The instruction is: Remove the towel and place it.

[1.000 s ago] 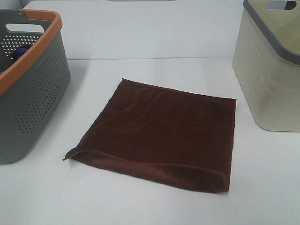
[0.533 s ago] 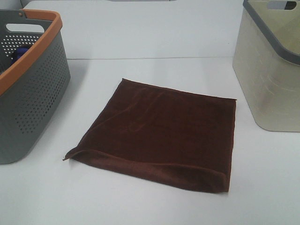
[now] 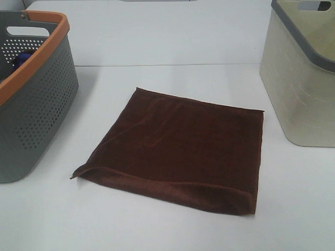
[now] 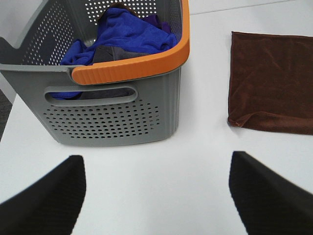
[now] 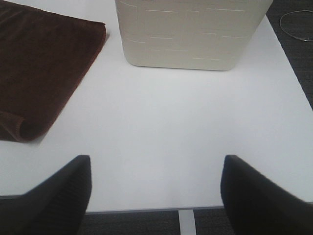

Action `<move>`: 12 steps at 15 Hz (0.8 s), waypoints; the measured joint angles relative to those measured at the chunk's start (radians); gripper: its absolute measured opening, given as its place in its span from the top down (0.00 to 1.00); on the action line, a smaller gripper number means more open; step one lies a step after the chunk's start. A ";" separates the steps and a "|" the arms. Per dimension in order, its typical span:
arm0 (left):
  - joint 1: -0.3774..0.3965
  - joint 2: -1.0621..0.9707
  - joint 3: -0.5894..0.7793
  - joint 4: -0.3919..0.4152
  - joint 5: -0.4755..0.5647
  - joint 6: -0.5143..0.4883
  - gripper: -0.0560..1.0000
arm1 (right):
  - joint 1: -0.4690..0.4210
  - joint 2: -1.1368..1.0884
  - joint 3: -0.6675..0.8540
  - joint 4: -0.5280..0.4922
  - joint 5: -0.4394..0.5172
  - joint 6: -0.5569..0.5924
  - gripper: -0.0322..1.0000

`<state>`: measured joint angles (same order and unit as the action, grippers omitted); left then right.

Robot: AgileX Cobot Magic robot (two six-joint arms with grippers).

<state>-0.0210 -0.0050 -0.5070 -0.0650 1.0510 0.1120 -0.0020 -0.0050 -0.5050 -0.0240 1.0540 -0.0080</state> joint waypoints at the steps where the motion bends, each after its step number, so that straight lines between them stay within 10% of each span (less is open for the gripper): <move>1: 0.000 0.000 0.000 0.000 0.000 0.000 0.23 | 0.000 0.000 0.000 0.000 0.000 0.000 0.26; 12: 0.000 0.000 0.000 0.000 0.000 0.000 0.23 | 0.000 0.000 0.000 0.000 0.000 0.000 0.26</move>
